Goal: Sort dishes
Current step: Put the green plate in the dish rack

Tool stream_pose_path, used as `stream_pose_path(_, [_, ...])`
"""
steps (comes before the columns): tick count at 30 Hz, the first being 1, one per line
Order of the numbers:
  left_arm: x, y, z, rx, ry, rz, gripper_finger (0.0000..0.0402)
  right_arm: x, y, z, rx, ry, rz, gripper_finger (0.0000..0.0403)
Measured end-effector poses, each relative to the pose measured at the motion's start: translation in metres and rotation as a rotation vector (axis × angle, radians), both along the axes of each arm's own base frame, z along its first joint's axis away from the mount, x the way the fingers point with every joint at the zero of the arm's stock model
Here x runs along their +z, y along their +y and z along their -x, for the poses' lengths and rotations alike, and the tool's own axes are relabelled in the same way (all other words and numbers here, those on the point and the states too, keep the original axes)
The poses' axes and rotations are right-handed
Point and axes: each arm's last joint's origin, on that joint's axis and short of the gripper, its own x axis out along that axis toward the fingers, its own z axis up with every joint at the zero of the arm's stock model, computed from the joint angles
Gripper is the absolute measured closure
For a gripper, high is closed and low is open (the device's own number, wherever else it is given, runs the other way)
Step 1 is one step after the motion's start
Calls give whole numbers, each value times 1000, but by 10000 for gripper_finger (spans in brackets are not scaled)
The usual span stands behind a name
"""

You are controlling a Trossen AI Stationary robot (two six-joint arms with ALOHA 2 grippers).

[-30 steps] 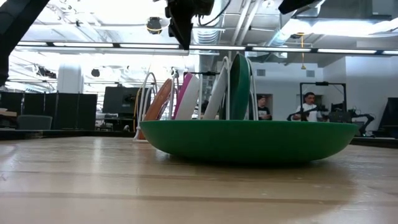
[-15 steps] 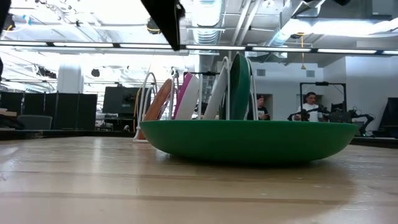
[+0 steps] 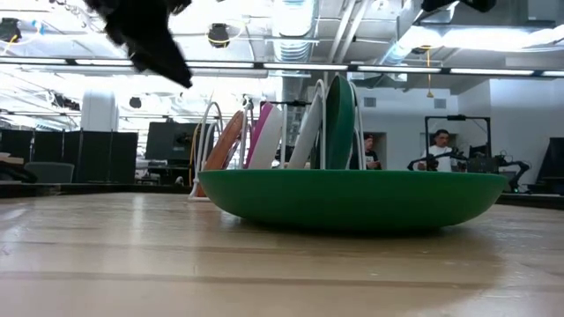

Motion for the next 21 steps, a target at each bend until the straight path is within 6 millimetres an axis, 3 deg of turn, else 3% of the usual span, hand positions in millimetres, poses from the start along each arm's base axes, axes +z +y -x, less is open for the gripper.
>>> stream_pose_path(5, [-16,-3,2,-108,27,51,258,0,-6,-2,-34,-1,-7,294])
stream_pose_path(11, [-26,-7,-14,-116,3,54,227,0,-6,-2,-32,0,-3,294])
stream_pose_path(21, [-77,-9,-37,-43,175,58,200,-1,-7,-1,-15,25,26,294])
